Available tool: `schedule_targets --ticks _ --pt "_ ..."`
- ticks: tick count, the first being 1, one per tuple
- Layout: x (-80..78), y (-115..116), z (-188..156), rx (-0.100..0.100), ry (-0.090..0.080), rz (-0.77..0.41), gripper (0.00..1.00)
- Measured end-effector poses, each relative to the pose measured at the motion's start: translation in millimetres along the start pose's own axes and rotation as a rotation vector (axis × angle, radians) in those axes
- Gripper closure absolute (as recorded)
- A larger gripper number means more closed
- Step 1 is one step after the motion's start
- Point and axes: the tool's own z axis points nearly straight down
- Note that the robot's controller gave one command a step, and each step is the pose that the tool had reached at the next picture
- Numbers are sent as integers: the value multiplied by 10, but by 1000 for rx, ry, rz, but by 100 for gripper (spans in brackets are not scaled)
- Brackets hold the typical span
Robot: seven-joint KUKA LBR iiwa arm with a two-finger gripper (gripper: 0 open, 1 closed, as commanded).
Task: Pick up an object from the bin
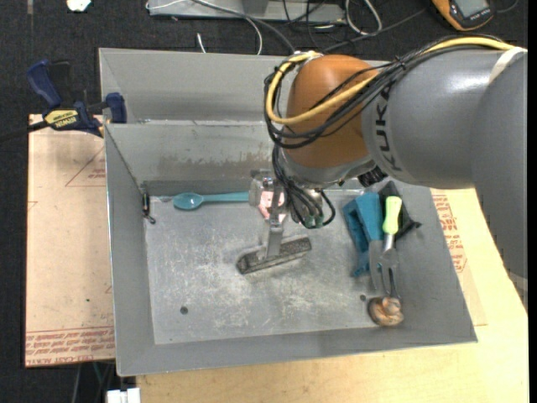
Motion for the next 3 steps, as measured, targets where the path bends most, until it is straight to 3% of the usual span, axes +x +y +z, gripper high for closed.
schedule_targets --ticks 1,2,3 --pt "-14 -269 475 -1 -10 -88 0" --pt "292 -564 887 -2 -1 -160 0" --pt "396 -649 940 -2 -10 -179 100"
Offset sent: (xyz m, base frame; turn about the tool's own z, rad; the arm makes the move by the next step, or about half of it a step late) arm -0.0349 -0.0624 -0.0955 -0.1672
